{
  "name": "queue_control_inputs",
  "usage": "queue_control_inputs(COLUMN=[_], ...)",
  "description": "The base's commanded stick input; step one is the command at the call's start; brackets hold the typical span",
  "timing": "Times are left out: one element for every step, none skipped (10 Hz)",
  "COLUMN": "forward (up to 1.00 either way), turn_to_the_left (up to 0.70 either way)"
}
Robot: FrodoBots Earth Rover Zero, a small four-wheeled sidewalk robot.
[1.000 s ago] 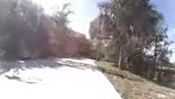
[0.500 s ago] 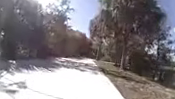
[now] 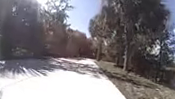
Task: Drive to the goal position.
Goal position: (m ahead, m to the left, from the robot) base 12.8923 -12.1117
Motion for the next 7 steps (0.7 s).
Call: queue_control_inputs(forward=[0.85,0.85,0.85,0.85,0.85,0.85,0.85], turn_to_the_left=[0.0,0.0,0.0,0.0,0.0,0.0,0.0])
